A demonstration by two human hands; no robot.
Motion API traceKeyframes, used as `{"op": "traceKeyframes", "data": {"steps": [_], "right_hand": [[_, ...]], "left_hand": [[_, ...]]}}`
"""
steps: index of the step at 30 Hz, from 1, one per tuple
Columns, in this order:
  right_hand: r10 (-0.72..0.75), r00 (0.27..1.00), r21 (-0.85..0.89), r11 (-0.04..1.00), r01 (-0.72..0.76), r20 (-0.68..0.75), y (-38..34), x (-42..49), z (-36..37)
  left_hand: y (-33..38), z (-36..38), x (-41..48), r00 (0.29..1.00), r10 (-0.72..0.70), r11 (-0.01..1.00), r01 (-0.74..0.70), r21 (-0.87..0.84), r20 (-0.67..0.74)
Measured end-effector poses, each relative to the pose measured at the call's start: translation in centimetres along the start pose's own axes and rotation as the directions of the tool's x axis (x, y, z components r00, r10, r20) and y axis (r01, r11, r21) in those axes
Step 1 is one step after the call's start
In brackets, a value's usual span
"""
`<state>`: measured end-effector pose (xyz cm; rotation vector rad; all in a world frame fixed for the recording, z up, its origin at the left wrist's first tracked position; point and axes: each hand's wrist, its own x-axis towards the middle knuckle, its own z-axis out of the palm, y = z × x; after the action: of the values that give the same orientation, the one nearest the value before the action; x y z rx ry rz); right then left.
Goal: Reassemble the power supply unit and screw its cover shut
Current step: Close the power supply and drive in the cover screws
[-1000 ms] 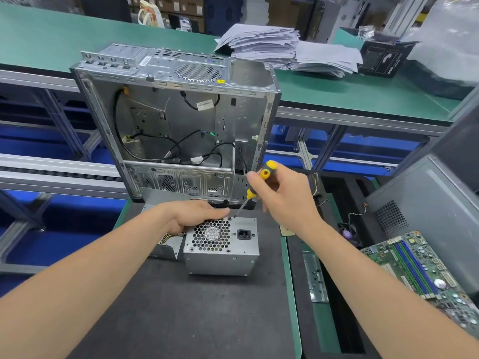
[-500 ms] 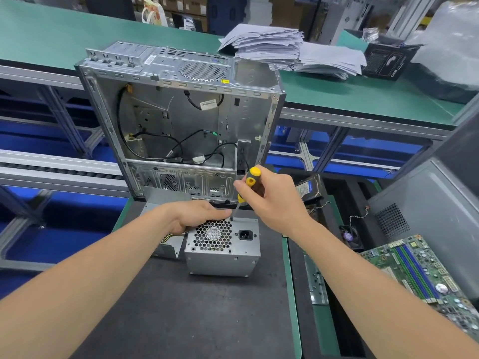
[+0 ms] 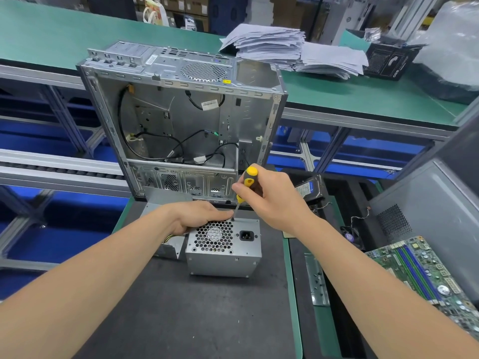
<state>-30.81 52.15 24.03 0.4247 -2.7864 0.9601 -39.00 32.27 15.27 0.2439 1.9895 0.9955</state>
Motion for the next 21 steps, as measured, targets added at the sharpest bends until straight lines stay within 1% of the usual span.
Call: {"op": "traceKeyframes", "data": {"steps": [5,7,10,14,17,18,21], "right_hand": [[0.009,0.99,-0.004,1.0,-0.008,0.141,0.1,0.6,-1.2],[-0.014,0.987,-0.009,1.0,0.016,0.161,-0.1,0.8,-1.4],[-0.059,0.995,-0.065,0.996,0.065,0.084,-0.6,1.1,-1.3],[0.036,0.999,-0.037,0.999,-0.037,-0.036,-1.3,1.4,-0.3],[0.023,0.995,-0.008,1.0,-0.024,-0.098,-1.5,1.5,0.4],[0.01,0.996,0.022,1.0,-0.008,-0.083,-1.5,1.5,0.5],[-0.06,0.997,0.09,0.994,0.054,0.058,-1.5,1.4,0.0]], "left_hand": [[0.0,0.0,-0.1,1.0,-0.001,1.0,0.001,-0.012,0.029],[0.0,0.0,-0.1,0.999,0.001,1.0,-0.001,-0.013,0.036],[-0.2,0.0,0.1,0.999,0.009,0.999,-0.007,-0.051,0.048],[-0.2,0.0,0.1,1.0,-0.018,0.999,0.019,-0.041,0.018],[-0.3,0.0,0.2,1.0,-0.003,0.998,0.004,-0.056,0.019],[-0.3,0.0,0.3,1.0,0.002,0.999,-0.002,-0.051,0.011],[-0.5,0.0,0.5,1.0,0.007,0.999,-0.007,-0.035,-0.004]]}}
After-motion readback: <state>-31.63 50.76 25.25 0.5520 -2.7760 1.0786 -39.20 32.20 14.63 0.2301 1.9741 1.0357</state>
